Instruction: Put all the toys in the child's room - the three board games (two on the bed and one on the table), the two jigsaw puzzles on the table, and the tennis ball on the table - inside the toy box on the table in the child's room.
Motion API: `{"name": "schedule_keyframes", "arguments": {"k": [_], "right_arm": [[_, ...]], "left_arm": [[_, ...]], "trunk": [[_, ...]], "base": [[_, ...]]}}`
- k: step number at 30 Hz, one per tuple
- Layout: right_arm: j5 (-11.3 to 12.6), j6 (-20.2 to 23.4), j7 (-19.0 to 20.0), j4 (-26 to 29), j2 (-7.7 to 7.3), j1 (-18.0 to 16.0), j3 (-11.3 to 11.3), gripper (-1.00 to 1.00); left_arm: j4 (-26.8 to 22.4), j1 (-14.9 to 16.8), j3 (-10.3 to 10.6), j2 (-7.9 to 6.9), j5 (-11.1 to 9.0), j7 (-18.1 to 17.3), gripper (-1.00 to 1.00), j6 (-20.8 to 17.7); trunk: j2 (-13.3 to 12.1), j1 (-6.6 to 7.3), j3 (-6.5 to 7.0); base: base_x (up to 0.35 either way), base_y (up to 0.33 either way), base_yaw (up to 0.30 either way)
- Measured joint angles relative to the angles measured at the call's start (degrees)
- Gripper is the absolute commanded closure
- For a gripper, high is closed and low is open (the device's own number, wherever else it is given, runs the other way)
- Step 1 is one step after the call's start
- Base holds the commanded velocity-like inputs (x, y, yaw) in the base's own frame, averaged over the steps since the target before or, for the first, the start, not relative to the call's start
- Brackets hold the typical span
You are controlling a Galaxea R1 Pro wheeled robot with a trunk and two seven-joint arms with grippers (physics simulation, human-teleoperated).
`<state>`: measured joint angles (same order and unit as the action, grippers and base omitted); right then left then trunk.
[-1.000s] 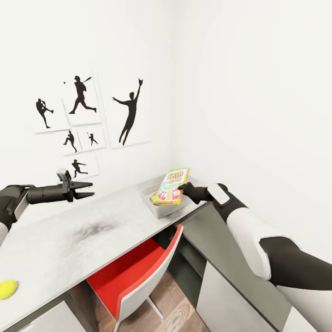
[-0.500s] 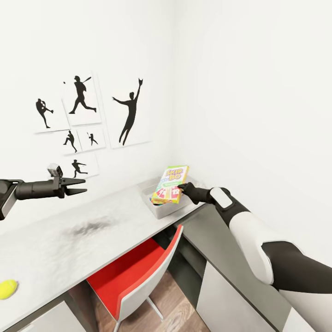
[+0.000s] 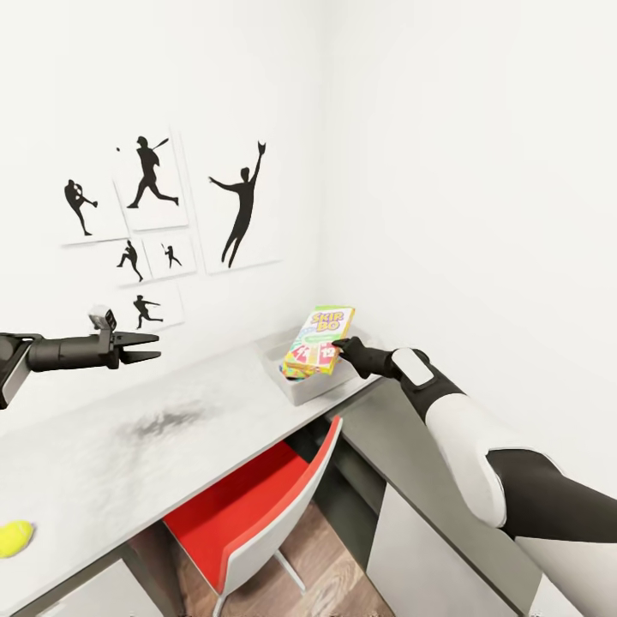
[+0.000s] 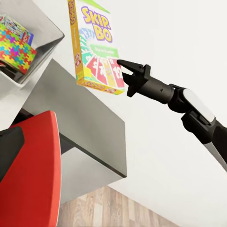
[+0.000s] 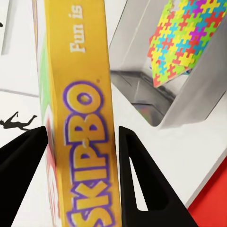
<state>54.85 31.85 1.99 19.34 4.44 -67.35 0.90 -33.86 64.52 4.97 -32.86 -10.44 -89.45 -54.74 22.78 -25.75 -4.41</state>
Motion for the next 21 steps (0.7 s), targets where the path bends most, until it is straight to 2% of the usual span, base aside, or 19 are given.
{"name": "schedule_keyframes", "arguments": {"k": [6, 8, 13, 15, 19, 21], "right_arm": [[0.1, -0.2, -0.1, 0.0, 0.12, 0.0, 1.1, 1.00], [0.0, -1.4, -0.1, 0.0, 0.21, 0.0, 1.7, 1.00], [-0.2, -4.1, -3.2, -0.1, 0.46, 0.0, 1.8, 1.00], [-0.6, -6.6, -5.5, -0.1, 0.91, 0.0, 1.9, 1.00], [0.0, -14.2, -9.9, -0.1, 3.18, 0.0, 1.9, 1.00], [2.0, -18.2, -11.5, -0.1, 4.41, 0.0, 1.9, 1.00]], "left_arm": [[0.0, 0.0, -0.3, -0.04, 0.0, 0.0, -1.00, -0.1], [0.0, 0.0, -0.4, -0.05, 0.0, -0.1, -1.00, -0.2], [0.0, 0.0, -0.5, -0.09, 0.0, -0.1, -1.00, -0.2], [0.0, 0.0, -0.5, -0.66, 0.0, -0.1, -1.00, -0.3], [0.0, 0.0, -0.5, -1.38, 0.0, -0.1, -1.00, -0.4], [0.0, 0.0, -0.5, -1.52, 0.0, -0.1, -1.00, -0.3]], "trunk": [[0.0, 0.00, -0.37], [0.0, 0.00, -0.39], [0.0, 0.00, -0.41], [0.0, 0.00, -0.41], [0.0, 0.00, -0.41], [0.0, 0.00, -0.41]], "base": [[0.001, 0.003, 0.000], [0.000, 0.000, 0.000], [0.000, 0.000, 0.000], [0.000, 0.000, 0.000], [0.000, 0.000, 0.000], [0.000, 0.000, 0.000]]}}
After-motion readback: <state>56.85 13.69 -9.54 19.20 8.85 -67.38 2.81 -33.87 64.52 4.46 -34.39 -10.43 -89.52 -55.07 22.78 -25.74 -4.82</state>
